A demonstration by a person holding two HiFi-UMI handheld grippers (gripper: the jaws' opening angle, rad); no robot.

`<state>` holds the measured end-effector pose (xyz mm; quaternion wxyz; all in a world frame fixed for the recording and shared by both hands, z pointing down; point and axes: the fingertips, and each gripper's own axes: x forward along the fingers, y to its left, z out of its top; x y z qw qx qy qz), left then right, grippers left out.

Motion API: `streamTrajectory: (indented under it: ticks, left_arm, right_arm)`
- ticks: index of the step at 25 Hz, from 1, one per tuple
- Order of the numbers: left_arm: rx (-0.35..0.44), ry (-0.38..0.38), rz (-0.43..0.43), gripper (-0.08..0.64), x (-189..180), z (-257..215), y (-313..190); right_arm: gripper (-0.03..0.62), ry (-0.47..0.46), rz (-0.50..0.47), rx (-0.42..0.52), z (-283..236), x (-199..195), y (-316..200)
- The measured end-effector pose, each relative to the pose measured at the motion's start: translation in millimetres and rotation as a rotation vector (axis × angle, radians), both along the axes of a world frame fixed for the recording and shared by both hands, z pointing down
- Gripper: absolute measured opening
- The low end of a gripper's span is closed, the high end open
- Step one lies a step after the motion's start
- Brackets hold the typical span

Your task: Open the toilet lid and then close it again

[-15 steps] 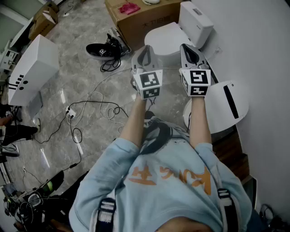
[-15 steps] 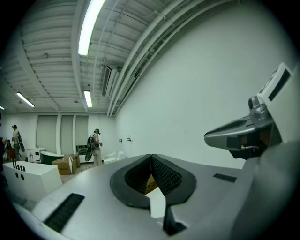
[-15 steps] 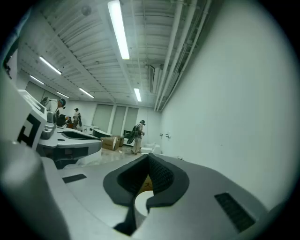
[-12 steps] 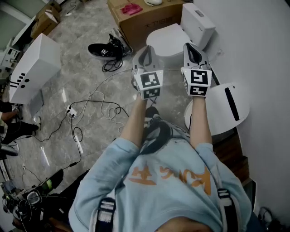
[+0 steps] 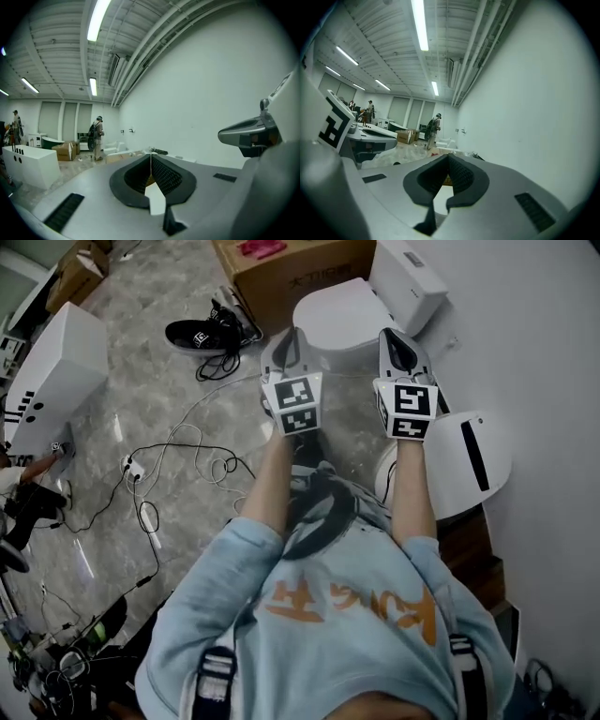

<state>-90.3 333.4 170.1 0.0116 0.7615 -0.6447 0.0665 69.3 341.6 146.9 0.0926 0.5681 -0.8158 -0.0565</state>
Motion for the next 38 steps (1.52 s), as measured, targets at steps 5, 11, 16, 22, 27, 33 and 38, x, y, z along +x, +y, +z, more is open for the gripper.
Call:
streamTrajectory:
  ticks: [5,11,16,22,27,33,38]
  left_arm:
    - [-0.099,-0.021,-0.015,0.027,5,48,-85]
    - [-0.112,-0.081,0.013,0.028,-46,64,-229]
    - [-0.197,-0.181,0.105,0.028,-83,113,-344]
    - [-0.313,-0.262,0.279,0.028,-72,185,-428]
    - [-0.298,-0.417,0.506,0.028,-30,221,-465]
    - [-0.413,-0.365,0.53,0.028,-23,315,-491]
    - [-0.506,-0.355,0.523,0.028,-20,394,-488]
  right_arm:
    - [0.012,-0.008,0.093,-0.04,32,27,-84]
    - [0.014,-0.005,0.052,-0.065,62,-38,-232]
    - [0.012,-0.066,0.03,-0.164,117,-106,-347]
    - [0.014,0.014,0.124,-0.328,173,-100,-411]
    - [0.012,0.035,0.208,-0.43,220,-67,-436]
    - [0.014,0.048,0.165,-0.536,316,-74,-463]
    - [0.014,0.048,0.116,-0.606,392,-76,-464]
